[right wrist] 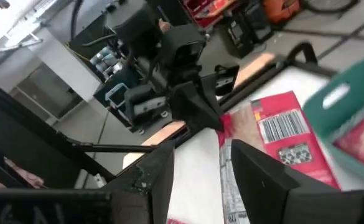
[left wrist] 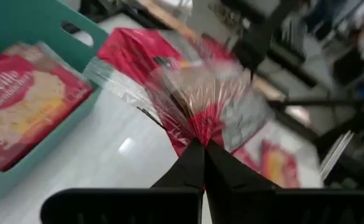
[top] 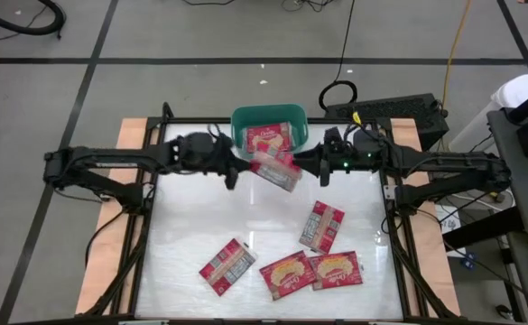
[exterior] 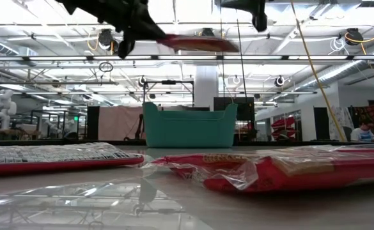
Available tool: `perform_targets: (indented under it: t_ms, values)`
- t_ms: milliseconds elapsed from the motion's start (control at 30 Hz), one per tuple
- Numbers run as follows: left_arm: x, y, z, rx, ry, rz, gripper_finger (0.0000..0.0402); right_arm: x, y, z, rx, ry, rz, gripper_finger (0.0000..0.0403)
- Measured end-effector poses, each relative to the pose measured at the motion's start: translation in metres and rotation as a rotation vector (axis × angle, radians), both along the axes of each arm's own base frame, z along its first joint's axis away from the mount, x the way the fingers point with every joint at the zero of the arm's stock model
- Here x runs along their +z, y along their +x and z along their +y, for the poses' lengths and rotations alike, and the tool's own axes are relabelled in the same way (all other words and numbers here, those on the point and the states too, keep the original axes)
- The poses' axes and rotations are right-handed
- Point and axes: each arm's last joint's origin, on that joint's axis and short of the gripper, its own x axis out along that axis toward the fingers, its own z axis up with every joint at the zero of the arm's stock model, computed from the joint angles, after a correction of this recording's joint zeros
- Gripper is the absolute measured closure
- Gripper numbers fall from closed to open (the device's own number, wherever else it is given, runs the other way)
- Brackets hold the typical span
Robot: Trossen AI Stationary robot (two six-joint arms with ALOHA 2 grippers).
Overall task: Sort popcorn bags into baskets
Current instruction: Put the red popcorn pack into the green bin
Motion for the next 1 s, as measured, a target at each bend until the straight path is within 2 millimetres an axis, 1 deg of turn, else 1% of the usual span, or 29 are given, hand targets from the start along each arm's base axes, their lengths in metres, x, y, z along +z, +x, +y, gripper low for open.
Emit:
perform_targets:
  t_ms: [133, 233, 300, 433, 567, 667, 800, 1000]
  values:
    - [0.014, -0.016, 0.01, 0.069, -0.093, -0.058, 0.04, 0.018, 0.001, -0.004, 0.002, -0.083, 0.039, 0.025]
    - [0.024, -0.025, 0.017, 0.109, -0.18, -0.121, 0.0401, 0.033, 0.003, -0.004, 0.024, -0.193, 0.07, 0.025]
    - [0.028, -0.029, 0.021, 0.114, -0.227, -0.153, 0.0401, 0.042, 0.006, -0.006, 0.02, -0.26, 0.086, 0.025]
    - [0.034, -0.037, 0.027, 0.127, -0.308, -0.191, 0.0401, 0.052, 0.02, -0.009, 0.008, -0.455, 0.14, 0.025]
    - [0.041, -0.043, 0.031, 0.144, -0.359, -0.238, 0.04, 0.052, 0.033, -0.013, -0.003, -0.656, 0.2, 0.0247]
    - [0.048, -0.047, 0.033, 0.127, -0.387, -0.3, 0.0401, 0.046, 0.04, -0.015, -0.017, -0.751, 0.257, 0.0238]
    - [0.061, -0.054, 0.035, 0.099, -0.389, -0.39, 0.04, 0.041, 0.043, -0.018, 0.018, -0.884, 0.321, 0.0224]
    - [0.067, -0.062, 0.039, 0.086, -0.413, -0.425, 0.04, 0.037, 0.044, -0.02, 0.038, -1.134, 0.433, 0.0191]
